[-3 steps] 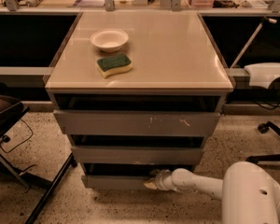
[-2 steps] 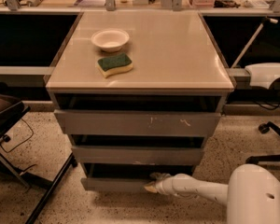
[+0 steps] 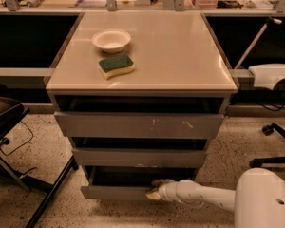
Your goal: Open bottom drawer
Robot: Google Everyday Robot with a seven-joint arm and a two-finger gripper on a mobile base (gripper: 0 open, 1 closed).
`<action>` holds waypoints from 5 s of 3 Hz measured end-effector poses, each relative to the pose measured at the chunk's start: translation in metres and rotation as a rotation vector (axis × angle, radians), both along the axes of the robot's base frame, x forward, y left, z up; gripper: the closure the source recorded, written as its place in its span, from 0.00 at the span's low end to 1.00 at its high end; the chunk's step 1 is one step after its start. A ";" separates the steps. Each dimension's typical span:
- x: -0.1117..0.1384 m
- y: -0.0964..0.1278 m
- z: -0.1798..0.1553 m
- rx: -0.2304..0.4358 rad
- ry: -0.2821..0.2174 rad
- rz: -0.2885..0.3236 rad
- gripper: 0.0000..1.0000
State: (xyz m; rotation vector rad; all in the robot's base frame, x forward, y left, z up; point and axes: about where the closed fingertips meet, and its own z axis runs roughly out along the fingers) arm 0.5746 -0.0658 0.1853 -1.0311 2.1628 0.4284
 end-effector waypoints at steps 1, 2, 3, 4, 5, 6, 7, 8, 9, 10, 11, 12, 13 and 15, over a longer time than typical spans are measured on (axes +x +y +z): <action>-0.022 -0.007 0.000 0.005 0.004 -0.011 1.00; -0.026 -0.008 0.002 0.007 0.005 -0.012 1.00; -0.042 -0.012 0.002 0.015 0.010 -0.019 1.00; -0.044 -0.012 0.004 0.015 0.010 -0.019 1.00; -0.057 -0.015 0.004 0.023 0.014 -0.026 1.00; -0.058 -0.015 0.006 0.023 0.014 -0.026 1.00; -0.073 -0.019 0.005 0.031 0.019 -0.035 1.00; -0.075 -0.019 0.008 0.031 0.019 -0.035 1.00; -0.090 -0.023 0.007 0.039 0.024 -0.043 1.00; -0.091 -0.023 0.010 0.040 0.025 -0.042 1.00; -0.101 -0.024 0.009 0.044 0.026 -0.049 1.00; -0.115 -0.028 0.009 0.052 0.027 -0.059 1.00; -0.115 -0.028 0.012 0.052 0.027 -0.059 1.00; -0.129 -0.031 0.015 0.059 0.028 -0.070 1.00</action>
Offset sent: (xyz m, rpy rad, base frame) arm -0.5296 -0.1778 -0.0065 0.2209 0.1995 -0.1870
